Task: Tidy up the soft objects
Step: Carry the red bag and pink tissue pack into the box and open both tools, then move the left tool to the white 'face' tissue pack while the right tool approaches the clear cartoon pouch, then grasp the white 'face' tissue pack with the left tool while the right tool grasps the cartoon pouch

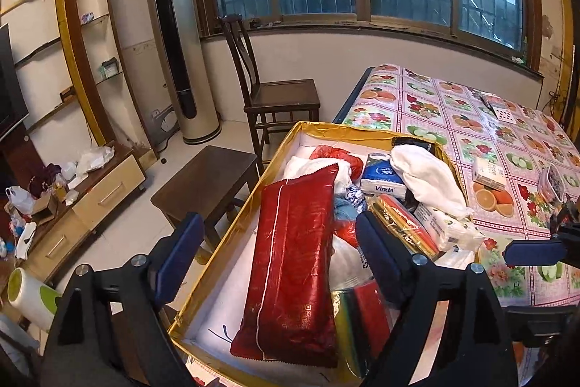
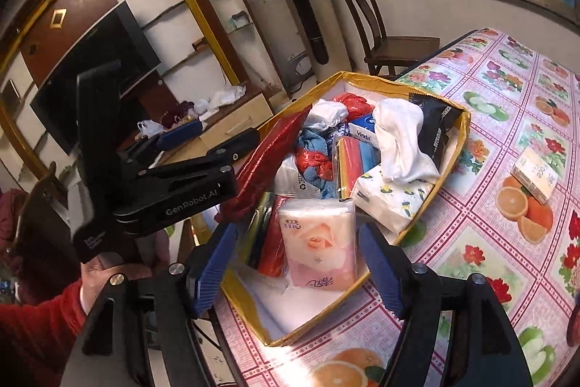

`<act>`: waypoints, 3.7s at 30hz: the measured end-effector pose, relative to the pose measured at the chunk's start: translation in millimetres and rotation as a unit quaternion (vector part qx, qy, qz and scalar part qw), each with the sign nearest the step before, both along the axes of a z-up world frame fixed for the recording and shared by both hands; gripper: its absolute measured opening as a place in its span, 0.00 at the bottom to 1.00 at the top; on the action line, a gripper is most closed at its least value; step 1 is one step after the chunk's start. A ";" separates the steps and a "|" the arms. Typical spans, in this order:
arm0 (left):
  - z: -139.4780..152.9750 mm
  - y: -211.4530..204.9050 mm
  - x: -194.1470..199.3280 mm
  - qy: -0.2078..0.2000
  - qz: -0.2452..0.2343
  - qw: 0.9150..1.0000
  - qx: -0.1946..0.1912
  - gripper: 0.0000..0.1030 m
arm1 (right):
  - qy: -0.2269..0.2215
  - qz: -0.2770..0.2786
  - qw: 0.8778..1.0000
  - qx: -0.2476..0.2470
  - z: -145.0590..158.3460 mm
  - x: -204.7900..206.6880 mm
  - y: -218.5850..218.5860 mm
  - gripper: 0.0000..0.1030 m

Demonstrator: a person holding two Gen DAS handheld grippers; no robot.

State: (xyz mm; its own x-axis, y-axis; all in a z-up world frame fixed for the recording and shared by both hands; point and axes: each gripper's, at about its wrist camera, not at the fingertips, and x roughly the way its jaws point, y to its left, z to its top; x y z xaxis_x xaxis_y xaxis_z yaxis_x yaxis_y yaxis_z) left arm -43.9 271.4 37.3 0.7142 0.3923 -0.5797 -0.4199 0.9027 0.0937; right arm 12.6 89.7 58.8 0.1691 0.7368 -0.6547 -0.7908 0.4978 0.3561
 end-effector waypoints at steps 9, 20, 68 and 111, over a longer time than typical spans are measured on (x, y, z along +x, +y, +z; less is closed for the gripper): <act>24.0 -34.5 -3.1 -0.027 -0.015 0.999 0.021 0.84 | 0.005 -0.050 0.998 0.042 17.3 6.3 -65.6 0.75; 37.1 -94.3 11.0 -0.029 -0.059 0.997 0.031 0.84 | -0.020 -0.110 0.992 0.060 35.1 12.0 -143.9 0.77; -73.0 -203.3 290.4 0.294 -0.202 0.918 -0.172 0.86 | 0.019 -0.207 0.968 -0.137 -37.1 220.5 -268.1 0.99; -86.4 -214.8 269.0 0.307 -0.167 0.927 -0.135 1.00 | 0.128 -0.274 0.940 -0.156 -61.7 273.7 -245.3 1.00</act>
